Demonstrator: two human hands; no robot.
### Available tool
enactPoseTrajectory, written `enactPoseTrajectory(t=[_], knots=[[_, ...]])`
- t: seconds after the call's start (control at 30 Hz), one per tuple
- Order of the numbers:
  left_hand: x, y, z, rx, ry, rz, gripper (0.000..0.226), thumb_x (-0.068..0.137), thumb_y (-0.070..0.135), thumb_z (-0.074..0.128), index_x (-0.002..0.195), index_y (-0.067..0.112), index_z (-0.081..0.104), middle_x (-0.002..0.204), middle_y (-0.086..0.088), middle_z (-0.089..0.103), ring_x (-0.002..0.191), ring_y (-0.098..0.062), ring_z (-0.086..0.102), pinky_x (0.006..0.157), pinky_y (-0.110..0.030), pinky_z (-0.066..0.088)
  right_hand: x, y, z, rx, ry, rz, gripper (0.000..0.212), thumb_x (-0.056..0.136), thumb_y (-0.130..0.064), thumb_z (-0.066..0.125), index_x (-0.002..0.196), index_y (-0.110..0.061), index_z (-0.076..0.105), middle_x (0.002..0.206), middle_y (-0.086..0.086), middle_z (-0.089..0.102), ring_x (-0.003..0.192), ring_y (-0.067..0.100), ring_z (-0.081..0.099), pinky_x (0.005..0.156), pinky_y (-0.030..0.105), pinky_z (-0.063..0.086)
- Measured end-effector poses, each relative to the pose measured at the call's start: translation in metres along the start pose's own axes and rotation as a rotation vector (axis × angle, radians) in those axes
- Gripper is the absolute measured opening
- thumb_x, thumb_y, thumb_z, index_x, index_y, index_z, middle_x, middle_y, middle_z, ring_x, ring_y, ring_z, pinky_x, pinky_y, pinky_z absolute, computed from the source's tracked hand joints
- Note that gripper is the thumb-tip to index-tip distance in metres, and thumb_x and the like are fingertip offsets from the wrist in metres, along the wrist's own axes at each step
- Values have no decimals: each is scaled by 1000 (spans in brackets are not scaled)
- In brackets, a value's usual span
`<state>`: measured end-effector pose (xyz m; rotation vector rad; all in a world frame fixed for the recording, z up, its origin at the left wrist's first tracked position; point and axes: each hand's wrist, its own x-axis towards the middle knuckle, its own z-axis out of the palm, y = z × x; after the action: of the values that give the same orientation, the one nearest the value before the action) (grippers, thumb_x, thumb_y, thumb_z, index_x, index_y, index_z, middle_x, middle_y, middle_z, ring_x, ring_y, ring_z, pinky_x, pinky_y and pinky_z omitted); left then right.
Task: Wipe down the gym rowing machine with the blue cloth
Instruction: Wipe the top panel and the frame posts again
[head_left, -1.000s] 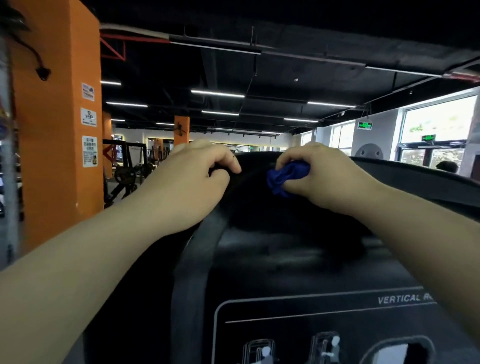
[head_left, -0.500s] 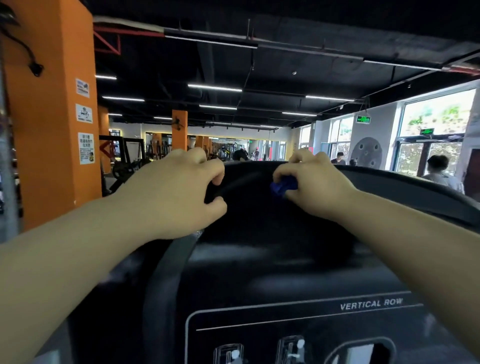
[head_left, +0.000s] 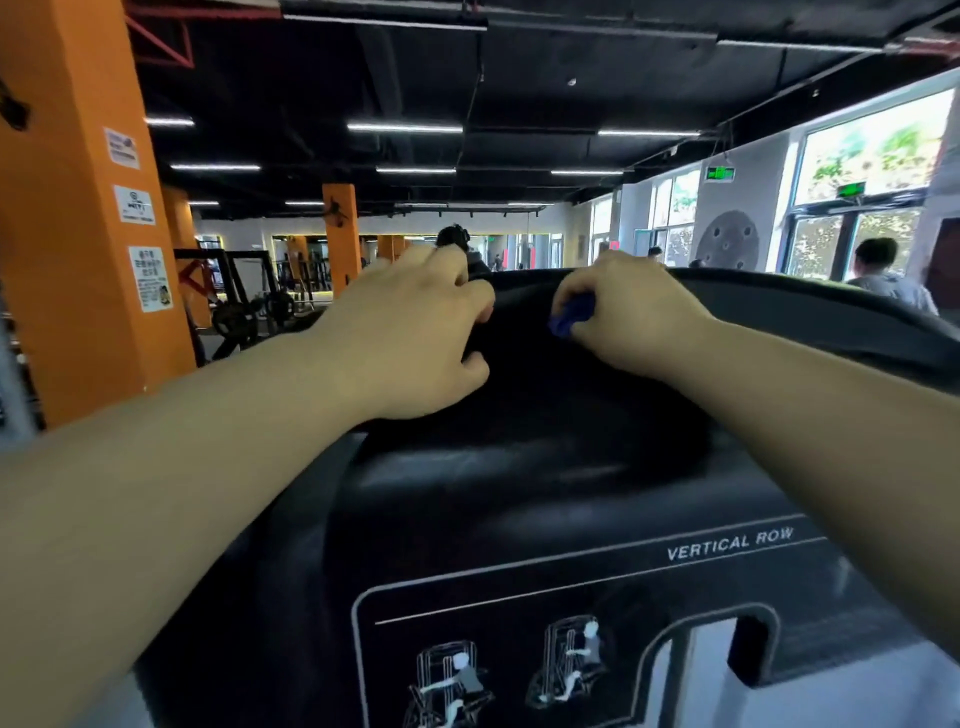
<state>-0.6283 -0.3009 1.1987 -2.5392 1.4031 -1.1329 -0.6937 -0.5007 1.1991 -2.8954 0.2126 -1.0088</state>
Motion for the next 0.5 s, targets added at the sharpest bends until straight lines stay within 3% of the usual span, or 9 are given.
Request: enactPoseTrajectory(t=[0.03,0.1,0.13,0.2,0.3,0.4,0.5], knots=[[3,0,0,-10,-8,1,41,91,47,52,127,28,51,128,1,44,120,-21,39,99,-40,40,-2,-7,2,28,-9,-53,24,82,-13,65,92,-35,70,103,-3,57,98,18,56,86,21,42],[7,-3,-1,-29,-23,-1,42,90,46,53,128,28,53,129,2,43,121,-20,38,100,-40,39,-6,-22,4,80,-32,-139,27,83,-13,64,102,-30,72,108,-5,60,102,14,55,77,1,33],[8,-5,-1,-36,-29,6,42,90,46,54,129,28,53,129,3,43,121,-20,37,100,-40,39,-5,-24,4,88,-35,-152,28,84,-13,65,105,-30,72,109,-4,60,102,14,55,77,1,33],[10,-6,1,-37,-35,55,40,91,44,55,128,29,55,130,5,43,121,-19,36,101,-40,39,-1,-10,2,49,-18,-105,28,83,-14,66,105,-31,73,111,1,58,102,21,56,87,21,42],[13,-3,5,-12,-37,164,32,93,39,54,124,32,59,131,10,44,121,-15,34,101,-39,38,-2,26,-6,-130,1,143,25,90,-21,63,109,-35,71,115,9,49,115,34,44,90,36,41],[22,1,4,-21,-73,217,28,94,36,53,120,34,61,128,13,47,120,-14,35,101,-37,38,-6,32,-4,-220,16,228,25,91,-18,60,114,-28,66,121,14,51,118,38,43,89,41,44],[39,10,5,-53,-106,250,26,93,35,53,117,34,63,125,13,49,118,-14,37,99,-41,40,-5,24,3,0,55,116,20,85,-11,61,100,-24,57,107,6,60,96,26,53,85,38,49]])
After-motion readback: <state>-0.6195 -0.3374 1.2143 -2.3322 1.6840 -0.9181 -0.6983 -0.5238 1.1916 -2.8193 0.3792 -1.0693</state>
